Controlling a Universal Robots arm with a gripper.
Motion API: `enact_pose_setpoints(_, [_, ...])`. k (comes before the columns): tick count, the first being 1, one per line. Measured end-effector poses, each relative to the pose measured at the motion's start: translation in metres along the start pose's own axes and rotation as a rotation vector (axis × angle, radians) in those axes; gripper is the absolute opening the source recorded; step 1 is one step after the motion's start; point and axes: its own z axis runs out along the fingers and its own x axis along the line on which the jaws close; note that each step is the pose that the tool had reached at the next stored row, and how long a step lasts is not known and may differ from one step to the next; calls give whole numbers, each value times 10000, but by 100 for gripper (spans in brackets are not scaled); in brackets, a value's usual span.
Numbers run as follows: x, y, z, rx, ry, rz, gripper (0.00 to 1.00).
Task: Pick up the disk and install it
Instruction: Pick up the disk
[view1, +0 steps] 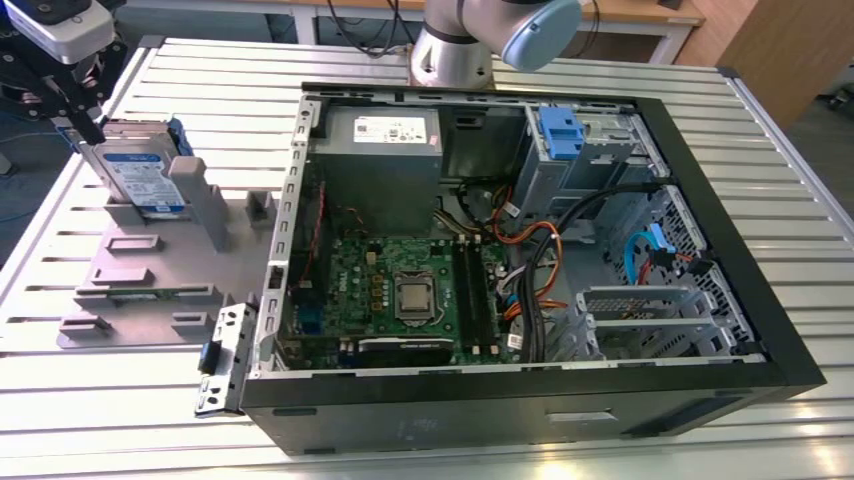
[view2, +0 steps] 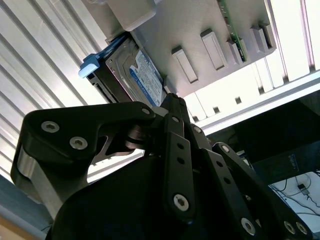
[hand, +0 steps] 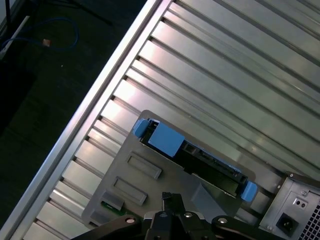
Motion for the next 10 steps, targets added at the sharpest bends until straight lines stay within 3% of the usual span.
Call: enact_pose_setpoints(10, [0,0,0,-1,3,-81,11])
